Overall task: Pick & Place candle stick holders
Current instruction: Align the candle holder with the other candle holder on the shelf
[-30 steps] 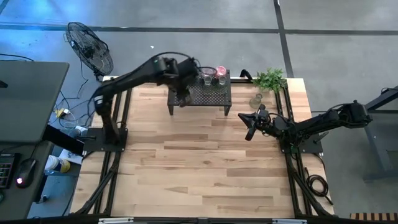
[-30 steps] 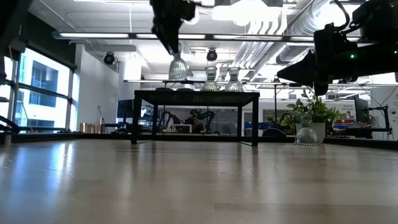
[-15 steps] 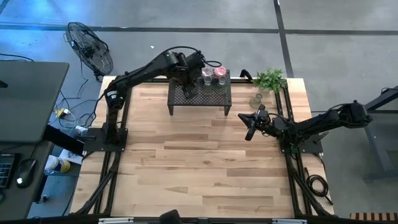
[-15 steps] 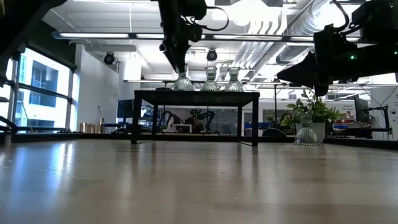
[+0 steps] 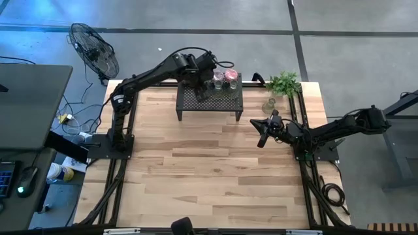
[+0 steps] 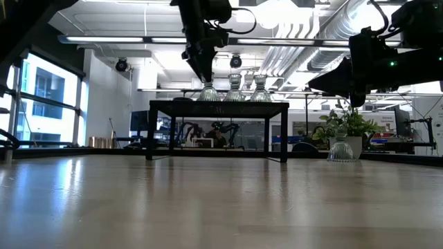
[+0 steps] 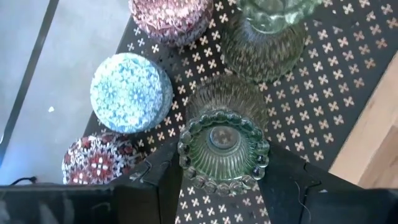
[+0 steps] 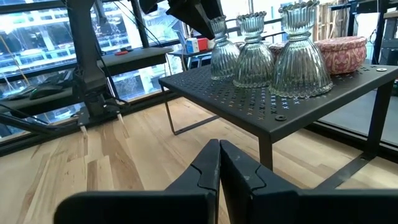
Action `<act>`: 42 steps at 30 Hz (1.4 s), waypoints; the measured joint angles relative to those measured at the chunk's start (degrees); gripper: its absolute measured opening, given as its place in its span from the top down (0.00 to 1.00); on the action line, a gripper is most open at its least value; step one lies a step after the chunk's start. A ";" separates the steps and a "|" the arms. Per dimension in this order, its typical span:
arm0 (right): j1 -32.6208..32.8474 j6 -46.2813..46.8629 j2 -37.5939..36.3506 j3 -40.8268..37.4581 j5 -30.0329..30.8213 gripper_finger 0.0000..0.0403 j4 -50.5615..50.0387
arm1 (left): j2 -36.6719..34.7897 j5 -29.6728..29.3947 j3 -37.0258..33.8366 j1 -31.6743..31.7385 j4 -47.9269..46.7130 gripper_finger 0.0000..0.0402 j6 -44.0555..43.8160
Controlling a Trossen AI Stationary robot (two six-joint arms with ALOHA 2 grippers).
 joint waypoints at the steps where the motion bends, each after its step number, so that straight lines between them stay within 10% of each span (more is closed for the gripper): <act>1: 0.02 0.00 0.00 0.00 -0.04 1.00 -0.02 | 0.09 0.02 0.00 0.00 0.33 0.59 -0.02; 42: 0.02 0.02 0.00 0.00 -0.17 1.00 -0.01 | 0.13 -1.92 -0.04 0.28 4.19 0.52 0.99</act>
